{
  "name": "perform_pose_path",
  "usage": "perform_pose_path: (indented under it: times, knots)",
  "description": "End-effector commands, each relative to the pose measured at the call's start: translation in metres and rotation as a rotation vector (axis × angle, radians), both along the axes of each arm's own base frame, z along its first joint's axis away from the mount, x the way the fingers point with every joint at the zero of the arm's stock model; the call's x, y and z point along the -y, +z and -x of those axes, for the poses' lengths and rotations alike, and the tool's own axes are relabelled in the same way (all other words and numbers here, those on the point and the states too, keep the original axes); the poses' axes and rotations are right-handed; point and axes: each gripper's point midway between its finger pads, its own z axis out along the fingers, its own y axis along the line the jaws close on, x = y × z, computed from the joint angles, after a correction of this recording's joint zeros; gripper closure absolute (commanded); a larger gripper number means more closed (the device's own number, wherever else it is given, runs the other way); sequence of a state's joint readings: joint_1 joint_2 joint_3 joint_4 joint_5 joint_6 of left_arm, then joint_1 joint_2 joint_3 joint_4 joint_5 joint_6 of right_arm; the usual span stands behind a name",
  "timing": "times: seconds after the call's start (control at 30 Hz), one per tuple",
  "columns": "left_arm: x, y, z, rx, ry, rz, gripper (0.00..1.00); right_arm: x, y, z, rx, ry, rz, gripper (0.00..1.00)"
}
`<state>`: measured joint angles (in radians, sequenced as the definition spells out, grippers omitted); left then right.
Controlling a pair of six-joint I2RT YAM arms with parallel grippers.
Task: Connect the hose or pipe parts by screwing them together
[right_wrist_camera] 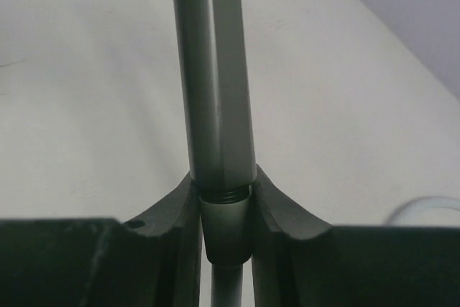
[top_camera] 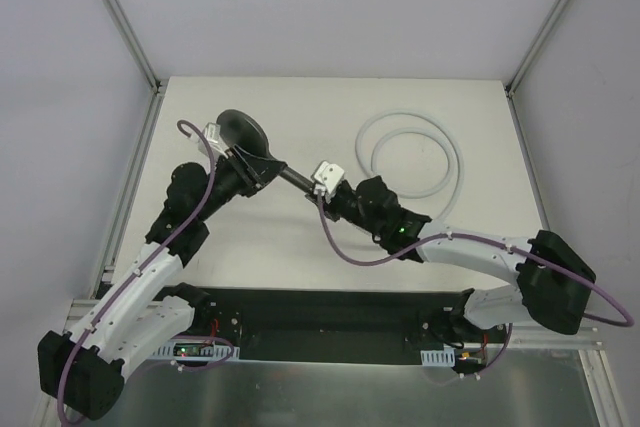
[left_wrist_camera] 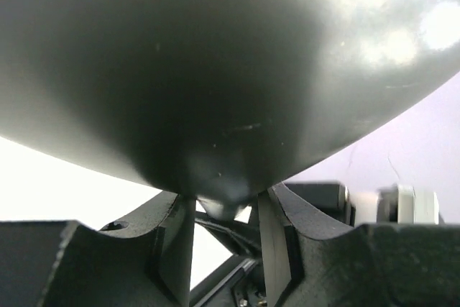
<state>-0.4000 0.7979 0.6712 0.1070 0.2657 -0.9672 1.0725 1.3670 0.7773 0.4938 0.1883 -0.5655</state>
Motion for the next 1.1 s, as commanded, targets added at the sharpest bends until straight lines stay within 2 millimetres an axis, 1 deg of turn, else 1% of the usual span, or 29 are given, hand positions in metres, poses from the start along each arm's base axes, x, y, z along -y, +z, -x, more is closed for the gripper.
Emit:
perform_pose_path:
  times: [0.0,0.03,0.07,0.1,0.17,0.2,0.23,0.3,0.33,0.37,0.4,0.43,0.47,0.5,0.53,0.57,0.6,0.63,0.67,0.7,0.73,0.8,0.83,0.9,0.93,0.97,1.0,1.03,1.07]
  knots:
    - [0.021,0.051,0.026,0.475,-0.195,0.084,1.0,0.003,0.016,0.015,-0.299,0.22,-0.36,0.99]
    - [0.022,0.037,0.028,0.494,-0.208,0.08,1.0,0.003,0.018,0.025,-0.345,0.299,-0.395,0.99]
    - [0.023,0.037,0.031,0.526,-0.228,0.077,1.0,0.011,0.027,0.015,-0.369,0.302,-0.465,0.99]
    - [0.024,0.034,0.03,0.541,-0.233,0.071,1.0,0.013,0.022,0.025,-0.411,0.358,-0.473,0.99]
    - [0.026,0.027,0.029,0.55,-0.244,0.044,1.0,0.018,0.028,0.023,-0.438,0.382,-0.525,0.99]
    - [0.028,0.023,0.028,0.542,-0.255,0.04,1.0,0.018,0.028,0.028,-0.456,0.411,-0.521,0.99]
    - [0.029,0.024,0.027,0.551,-0.261,0.042,1.0,0.018,0.03,0.029,-0.46,0.416,-0.523,0.97]
    - [0.028,0.024,0.022,0.529,-0.24,0.056,1.0,0.021,0.028,0.026,-0.46,0.388,-0.528,0.82]
    - [0.029,0.022,0.021,0.494,-0.233,0.066,1.0,0.026,0.028,0.026,-0.45,0.361,-0.532,0.72]
    - [0.028,0.022,0.019,0.473,-0.22,0.069,1.0,0.03,0.021,0.024,-0.457,0.322,-0.521,0.54]
    - [0.025,0.029,0.016,0.466,-0.198,0.075,1.0,0.036,0.019,0.014,-0.414,0.263,-0.506,0.47]
    - [0.022,0.029,0.01,0.427,-0.158,0.075,1.0,0.041,0.024,0.015,-0.394,0.239,-0.508,0.39]
    - [0.019,0.018,0.006,0.355,-0.135,0.055,1.0,0.045,0.009,0.017,-0.389,0.2,-0.451,0.2]
    - [0.017,0.026,0.004,0.338,-0.115,0.053,1.0,0.054,0.005,0.005,-0.339,0.102,-0.43,0.13]
    - [0.012,0.027,-0.002,0.302,-0.072,0.052,1.0,0.062,0.012,0.002,-0.248,0.067,-0.395,0.06]
    - [0.01,0.015,-0.003,0.221,-0.052,0.028,1.0,0.061,0.005,0.01,-0.223,0.054,-0.34,0.04]
    - [0.007,0.027,-0.004,0.212,-0.03,0.036,1.0,0.072,0.007,-0.002,-0.161,-0.056,-0.317,0.04]
    - [0.002,0.027,-0.008,0.169,0.014,0.053,1.0,0.079,0.014,-0.005,-0.063,-0.1,-0.261,0.04]
    - [0.0,0.027,-0.008,0.138,0.027,0.058,1.0,0.072,0.015,0.006,-0.019,-0.087,-0.222,0.04]
    - [-0.002,0.031,-0.007,0.11,0.044,0.063,1.0,0.078,0.02,0.002,0.034,-0.152,-0.194,0.04]
    - [-0.004,0.033,-0.006,0.078,0.057,0.087,1.0,0.071,0.022,0.012,0.112,-0.125,-0.131,0.04]
    - [-0.008,0.036,-0.005,0.04,0.089,0.094,1.0,0.071,0.032,0.011,0.191,-0.171,-0.083,0.04]
    - [-0.009,0.037,-0.005,0.02,0.096,0.105,1.0,0.06,0.029,0.02,0.214,-0.148,-0.05,0.04]
    - [-0.011,0.042,-0.002,-0.003,0.107,0.114,1.0,0.056,0.04,0.018,0.302,-0.18,0.02,0.04]
    - [-0.012,0.039,-0.001,-0.034,0.112,0.119,1.0,0.044,0.039,0.024,0.327,-0.169,0.042,0.04]
    - [-0.012,0.038,0.0,-0.05,0.114,0.121,1.0,0.042,0.043,0.022,0.383,-0.18,0.09,0.04]
    - [-0.012,0.044,0.001,-0.046,0.113,0.133,1.0,0.043,0.045,0.019,0.406,-0.224,0.113,0.04]
    - [-0.013,0.036,0.003,-0.088,0.117,0.124,1.0,0.032,0.05,0.02,0.43,-0.229,0.12,0.04]
    - [-0.013,0.037,0.004,-0.093,0.117,0.125,1.0,0.029,0.05,0.018,0.445,-0.24,0.141,0.02]
